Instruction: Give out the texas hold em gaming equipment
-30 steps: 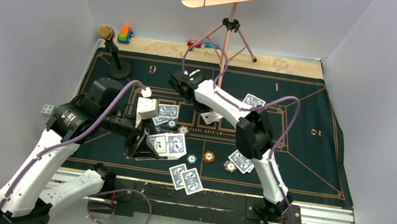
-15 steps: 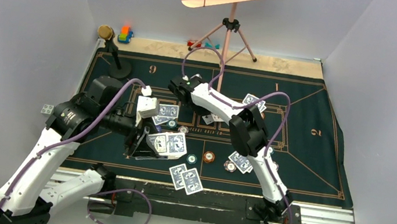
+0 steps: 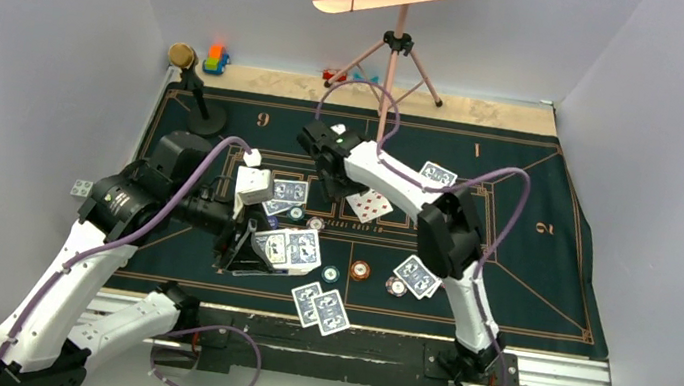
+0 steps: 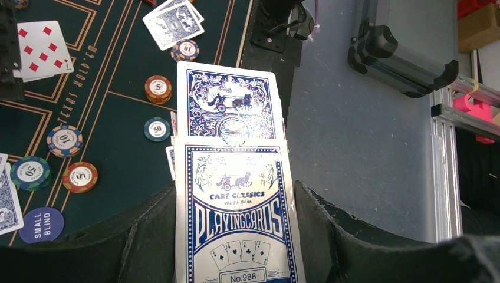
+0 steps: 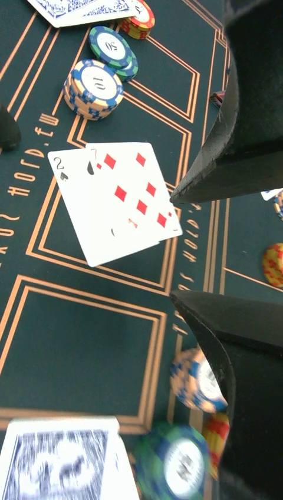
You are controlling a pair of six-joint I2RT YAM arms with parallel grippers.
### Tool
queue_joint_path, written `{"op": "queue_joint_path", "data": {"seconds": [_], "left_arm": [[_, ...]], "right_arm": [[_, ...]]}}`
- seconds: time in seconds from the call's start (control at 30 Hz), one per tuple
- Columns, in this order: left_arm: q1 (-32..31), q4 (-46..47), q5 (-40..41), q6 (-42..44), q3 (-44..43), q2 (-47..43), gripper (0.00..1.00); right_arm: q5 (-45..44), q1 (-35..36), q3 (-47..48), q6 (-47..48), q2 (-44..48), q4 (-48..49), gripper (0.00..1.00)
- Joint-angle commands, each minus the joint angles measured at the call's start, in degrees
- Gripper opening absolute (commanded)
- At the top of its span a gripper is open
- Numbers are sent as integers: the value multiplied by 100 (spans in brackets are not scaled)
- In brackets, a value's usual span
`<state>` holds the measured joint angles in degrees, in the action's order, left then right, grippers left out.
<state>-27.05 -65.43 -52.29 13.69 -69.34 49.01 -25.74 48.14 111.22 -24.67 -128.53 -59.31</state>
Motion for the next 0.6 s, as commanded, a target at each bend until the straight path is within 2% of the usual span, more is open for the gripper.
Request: {"op": "queue_joint_path", "data": {"seconds": [0.0,0.07,0.17,0.37,0.43,0.57], "left_arm": [[29,50,-117,152,-238,-32,0],[25,62,-115,159,-238,-28,0],[24,122,-122,161,-210,-25,0],[24,377,-168,117,-209,77,0],[24,451,-160,85,-195,89,0],[25,507,-162,63,-181,145,0]], "right_arm": [[742,-164,-48,-181,1188,322,60],[951,-238,-66,-240,1640,308,63],[1807,-514,-461,-467,2543,520,68],[4413,-1092,-2604,-1188,4894,2373,77],[4958,-1137,-3081,-1415,5380,2761,84],[5626,-1091,-4018,-1908,6113,3612,89]]}}
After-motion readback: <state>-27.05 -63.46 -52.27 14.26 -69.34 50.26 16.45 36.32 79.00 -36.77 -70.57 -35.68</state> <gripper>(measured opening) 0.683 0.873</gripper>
